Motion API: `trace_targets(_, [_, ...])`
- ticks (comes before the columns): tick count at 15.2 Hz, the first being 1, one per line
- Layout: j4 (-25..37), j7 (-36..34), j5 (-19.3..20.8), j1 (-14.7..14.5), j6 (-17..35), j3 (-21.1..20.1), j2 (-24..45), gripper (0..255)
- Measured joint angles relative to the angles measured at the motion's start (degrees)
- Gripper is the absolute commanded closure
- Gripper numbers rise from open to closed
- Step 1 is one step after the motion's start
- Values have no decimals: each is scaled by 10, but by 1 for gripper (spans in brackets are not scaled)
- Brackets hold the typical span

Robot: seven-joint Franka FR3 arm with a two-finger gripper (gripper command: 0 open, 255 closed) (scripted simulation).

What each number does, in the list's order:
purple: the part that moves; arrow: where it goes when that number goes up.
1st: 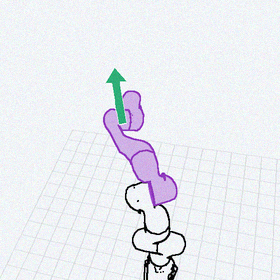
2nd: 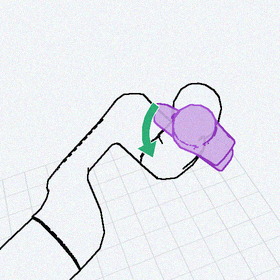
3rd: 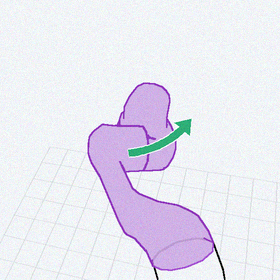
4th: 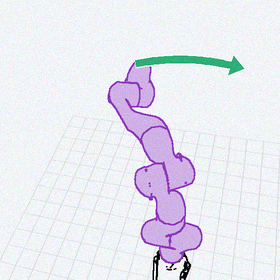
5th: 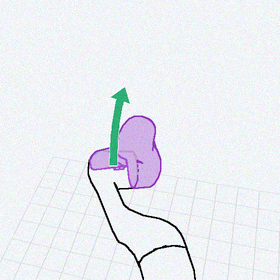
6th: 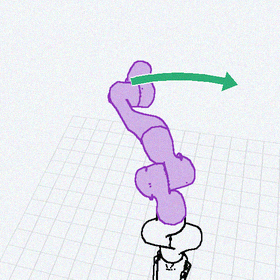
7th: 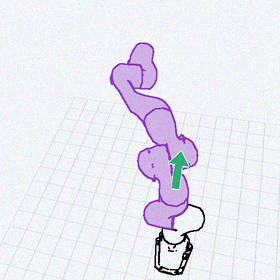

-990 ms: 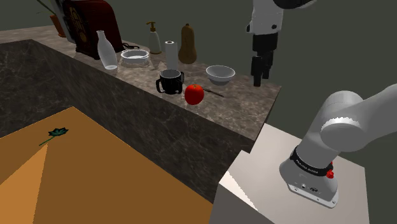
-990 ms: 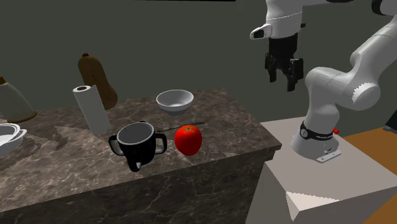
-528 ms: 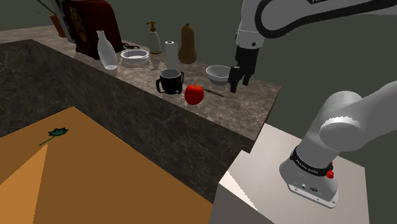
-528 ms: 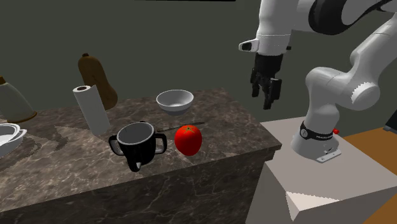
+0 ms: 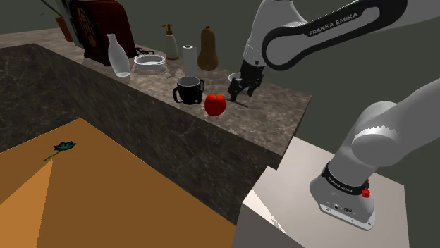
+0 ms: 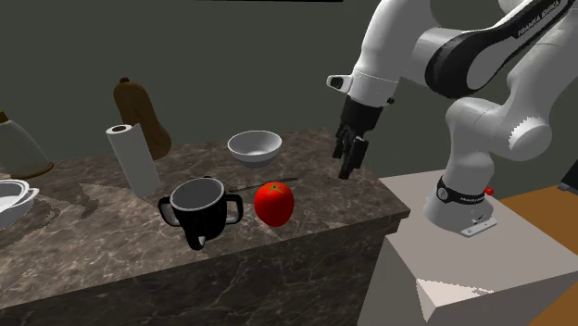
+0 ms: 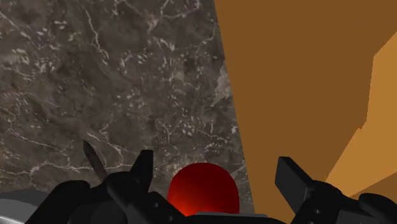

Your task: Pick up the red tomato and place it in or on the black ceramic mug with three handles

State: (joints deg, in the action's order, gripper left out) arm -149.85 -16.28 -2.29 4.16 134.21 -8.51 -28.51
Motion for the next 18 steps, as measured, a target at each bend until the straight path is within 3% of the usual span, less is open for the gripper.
trace_targets(4, [16,-70,41,37,126,-35,74,0])
trace_targets(8, [40,-157,113,93,226,-75,138,0])
trace_targets(18, [59,-229,198,138,290,-103,215,0])
